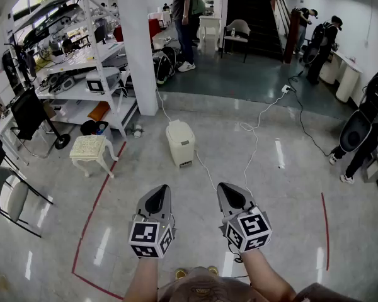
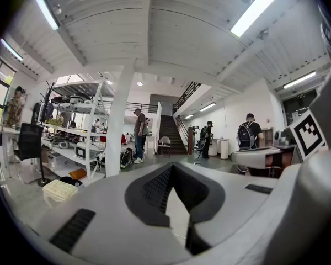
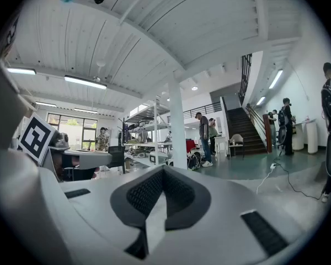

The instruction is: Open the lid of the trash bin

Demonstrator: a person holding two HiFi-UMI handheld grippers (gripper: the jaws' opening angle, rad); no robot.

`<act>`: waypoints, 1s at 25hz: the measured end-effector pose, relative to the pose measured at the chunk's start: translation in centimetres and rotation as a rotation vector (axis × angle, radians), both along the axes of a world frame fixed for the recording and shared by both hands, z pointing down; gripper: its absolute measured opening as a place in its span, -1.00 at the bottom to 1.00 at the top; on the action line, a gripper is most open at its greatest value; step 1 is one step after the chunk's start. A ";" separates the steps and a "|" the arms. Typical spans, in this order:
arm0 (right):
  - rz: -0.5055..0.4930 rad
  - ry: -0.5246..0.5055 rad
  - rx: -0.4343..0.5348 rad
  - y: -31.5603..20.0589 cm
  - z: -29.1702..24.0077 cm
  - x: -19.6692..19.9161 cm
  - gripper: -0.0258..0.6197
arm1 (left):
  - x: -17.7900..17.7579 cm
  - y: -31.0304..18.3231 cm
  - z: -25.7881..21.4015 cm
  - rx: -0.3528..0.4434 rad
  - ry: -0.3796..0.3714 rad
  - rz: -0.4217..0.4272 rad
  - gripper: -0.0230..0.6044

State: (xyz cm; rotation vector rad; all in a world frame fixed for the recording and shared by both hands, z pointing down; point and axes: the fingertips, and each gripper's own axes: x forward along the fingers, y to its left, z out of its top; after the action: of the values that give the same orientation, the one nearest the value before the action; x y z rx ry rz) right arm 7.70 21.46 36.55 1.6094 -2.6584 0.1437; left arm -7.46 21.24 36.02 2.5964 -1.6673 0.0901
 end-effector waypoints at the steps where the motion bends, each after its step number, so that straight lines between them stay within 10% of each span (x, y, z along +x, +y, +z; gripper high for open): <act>1: 0.000 0.000 -0.001 0.0 0.0 0.1 -0.82 | 0.0 0.0 0.0 -0.001 -0.001 -0.001 -0.97; 25: -0.091 -0.033 0.024 0.9 -0.4 4.6 -0.81 | 4.0 0.7 0.8 -0.004 -0.001 -0.051 -0.97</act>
State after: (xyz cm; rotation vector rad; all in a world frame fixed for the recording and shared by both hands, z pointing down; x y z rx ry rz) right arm 12.26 22.35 36.11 1.5017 -2.7624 0.1382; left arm -3.43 21.92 36.83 2.5493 -1.7305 0.0930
